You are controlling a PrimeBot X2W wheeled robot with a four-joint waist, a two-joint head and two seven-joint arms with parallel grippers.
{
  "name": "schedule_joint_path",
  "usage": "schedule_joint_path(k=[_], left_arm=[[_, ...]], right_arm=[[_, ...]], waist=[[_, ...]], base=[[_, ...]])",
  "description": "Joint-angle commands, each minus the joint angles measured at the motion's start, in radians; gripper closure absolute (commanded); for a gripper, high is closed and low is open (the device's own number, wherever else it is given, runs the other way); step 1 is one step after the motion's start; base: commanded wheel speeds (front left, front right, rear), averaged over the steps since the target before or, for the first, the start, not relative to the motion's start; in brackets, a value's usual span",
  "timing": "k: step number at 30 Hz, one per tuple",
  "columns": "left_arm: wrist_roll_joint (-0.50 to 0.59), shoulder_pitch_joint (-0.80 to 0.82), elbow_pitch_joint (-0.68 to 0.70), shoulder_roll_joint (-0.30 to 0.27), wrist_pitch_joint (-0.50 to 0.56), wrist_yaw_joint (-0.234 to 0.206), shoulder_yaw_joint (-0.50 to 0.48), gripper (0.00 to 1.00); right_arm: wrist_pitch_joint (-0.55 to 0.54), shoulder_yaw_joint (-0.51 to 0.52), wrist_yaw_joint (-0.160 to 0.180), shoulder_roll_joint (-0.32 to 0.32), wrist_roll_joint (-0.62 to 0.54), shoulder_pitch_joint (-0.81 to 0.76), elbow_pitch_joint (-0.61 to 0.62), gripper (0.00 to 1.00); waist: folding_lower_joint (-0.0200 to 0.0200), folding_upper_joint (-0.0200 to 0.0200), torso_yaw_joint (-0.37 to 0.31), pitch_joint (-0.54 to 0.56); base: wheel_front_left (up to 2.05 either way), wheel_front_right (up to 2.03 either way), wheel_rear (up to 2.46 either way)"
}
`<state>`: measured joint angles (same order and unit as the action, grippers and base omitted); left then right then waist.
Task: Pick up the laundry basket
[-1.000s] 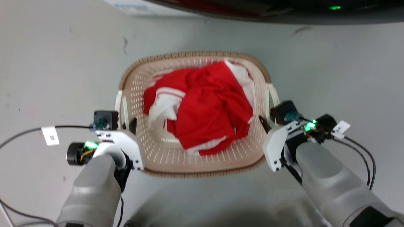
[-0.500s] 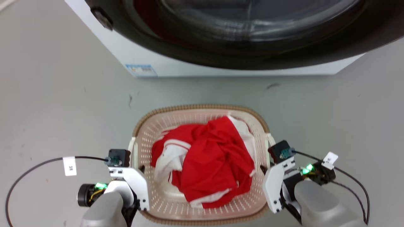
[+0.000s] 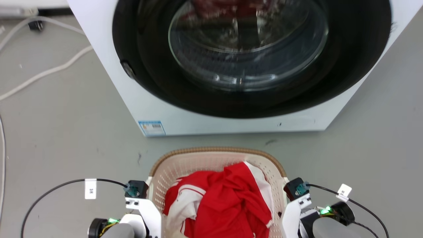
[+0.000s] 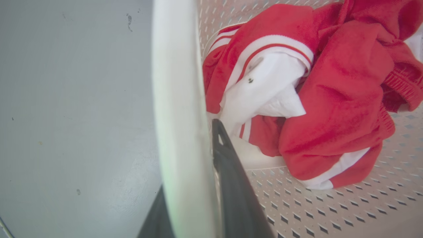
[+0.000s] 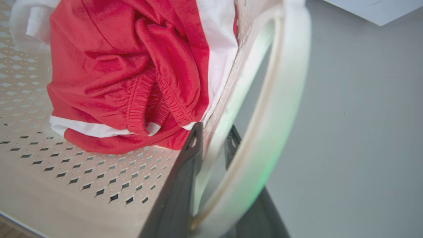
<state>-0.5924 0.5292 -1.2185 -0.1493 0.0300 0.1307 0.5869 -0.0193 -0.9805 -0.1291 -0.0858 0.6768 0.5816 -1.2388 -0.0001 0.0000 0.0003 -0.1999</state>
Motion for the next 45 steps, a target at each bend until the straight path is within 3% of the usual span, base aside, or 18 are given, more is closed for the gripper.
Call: schedule_joint_path(k=[1, 22, 45], left_arm=[[-0.013, -0.014, 0.012, -0.010, 0.020, -0.001, 0.019, 1.00], [-0.187, 0.057, 0.068, -0.043, 0.263, 0.001, 0.197, 1.00], [-0.307, 0.035, 0.038, -0.048, 0.301, 0.001, 0.305, 1.00]], right_arm=[[-0.011, -0.017, -0.003, -0.022, 0.008, -0.019, 0.003, 1.00], [-0.172, -0.132, -0.001, -0.095, 0.176, 0.003, 0.029, 1.00], [-0.201, -0.236, -0.001, -0.094, 0.280, 0.005, 0.034, 1.00]], waist=[[0.0001, 0.0000, -0.003, 0.058], [0.0001, 0.0000, 0.022, 0.186], [0.0001, 0.0000, 0.013, 0.241]], base=[[0.00, 0.00, 0.00], [0.00, 0.00, 0.00], [0.00, 0.00, 0.00]])
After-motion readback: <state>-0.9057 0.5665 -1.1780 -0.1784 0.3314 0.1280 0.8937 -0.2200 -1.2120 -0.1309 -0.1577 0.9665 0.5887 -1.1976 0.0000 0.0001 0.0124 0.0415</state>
